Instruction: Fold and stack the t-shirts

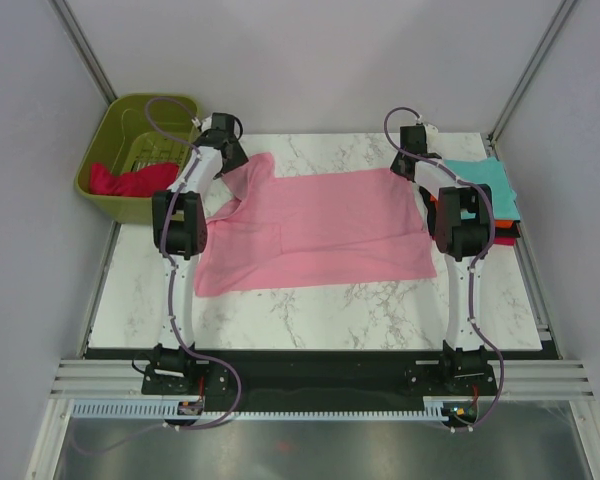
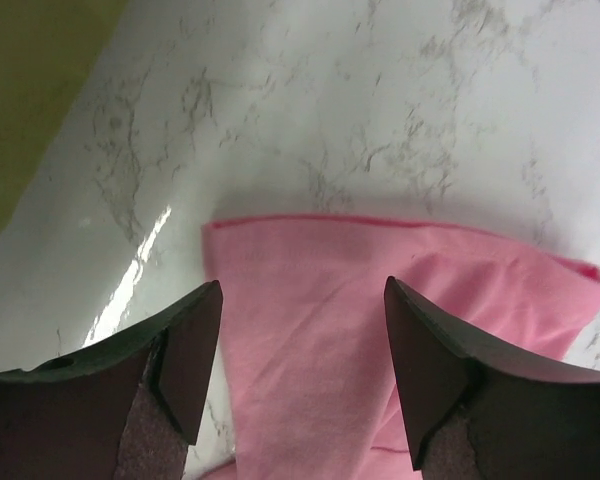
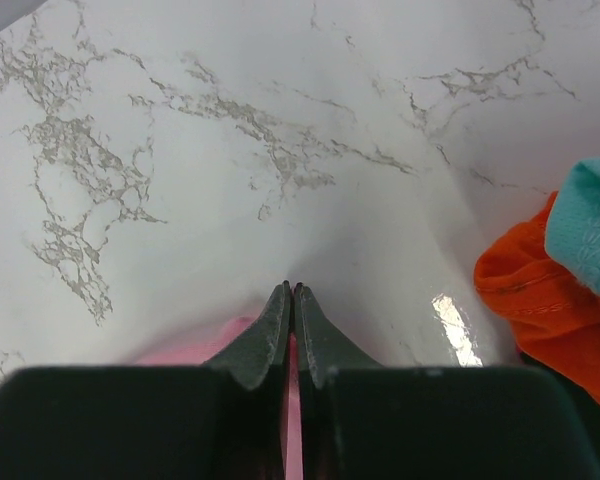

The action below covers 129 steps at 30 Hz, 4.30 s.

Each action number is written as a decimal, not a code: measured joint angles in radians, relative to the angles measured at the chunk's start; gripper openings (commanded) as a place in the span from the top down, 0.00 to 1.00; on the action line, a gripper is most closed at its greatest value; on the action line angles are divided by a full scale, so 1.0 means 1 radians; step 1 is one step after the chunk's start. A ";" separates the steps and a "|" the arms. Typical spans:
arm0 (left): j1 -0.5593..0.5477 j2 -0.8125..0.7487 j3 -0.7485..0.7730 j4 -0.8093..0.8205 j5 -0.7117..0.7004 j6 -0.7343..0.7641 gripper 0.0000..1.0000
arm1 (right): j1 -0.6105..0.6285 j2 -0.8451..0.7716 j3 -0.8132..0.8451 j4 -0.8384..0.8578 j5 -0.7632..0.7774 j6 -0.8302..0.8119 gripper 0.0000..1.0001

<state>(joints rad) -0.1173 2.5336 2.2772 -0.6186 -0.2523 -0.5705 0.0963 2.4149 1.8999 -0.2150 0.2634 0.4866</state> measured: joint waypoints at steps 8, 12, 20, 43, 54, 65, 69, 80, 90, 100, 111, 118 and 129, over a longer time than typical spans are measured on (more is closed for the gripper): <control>-0.071 -0.018 -0.075 -0.004 -0.098 0.034 0.20 | 0.000 -0.003 -0.005 0.002 0.000 0.007 0.92; -0.079 -0.018 -0.075 -0.013 -0.097 0.032 0.26 | 0.000 -0.005 -0.009 0.002 0.000 0.010 0.91; -0.013 0.006 -0.015 -0.087 -0.004 -0.016 0.75 | 0.000 -0.006 -0.010 0.002 0.000 0.014 0.92; -0.004 0.002 0.021 0.079 0.053 0.057 0.98 | -0.016 -0.018 -0.021 -0.008 -0.043 0.053 1.00; -0.003 -0.101 -0.036 0.211 0.052 0.107 0.98 | -0.048 -0.052 -0.044 -0.041 -0.082 0.098 1.00; -0.003 -0.243 -0.321 0.428 0.119 0.190 0.98 | -0.053 -0.124 -0.081 -0.054 -0.083 0.101 1.00; -0.003 -0.302 -0.449 0.513 0.157 0.238 0.98 | -0.056 -0.135 -0.103 -0.059 -0.084 0.101 1.00; -0.002 -0.504 -0.671 0.721 0.260 0.334 0.98 | -0.056 -0.223 -0.154 -0.080 -0.085 0.100 1.00; 0.027 -0.637 -0.864 0.805 0.425 0.349 0.98 | -0.056 -0.338 -0.314 -0.081 -0.083 0.091 1.00; 0.048 -0.830 -1.112 0.861 0.475 0.350 0.98 | -0.056 -0.521 -0.508 -0.071 -0.078 0.079 1.00; 0.048 -1.033 -1.281 0.886 0.484 0.352 0.98 | -0.056 -0.687 -0.677 -0.062 -0.072 0.074 1.00; 0.048 -1.128 -1.365 0.881 0.472 0.352 0.98 | -0.056 -0.780 -0.760 -0.061 -0.064 0.069 1.00; 0.048 -1.247 -1.482 0.879 0.453 0.351 0.98 | -0.056 -0.849 -0.892 -0.041 -0.051 0.070 1.00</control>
<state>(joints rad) -0.0696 1.2861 0.7948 0.2600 0.2005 -0.2192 0.0406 1.5661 1.0080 -0.2562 0.2123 0.5564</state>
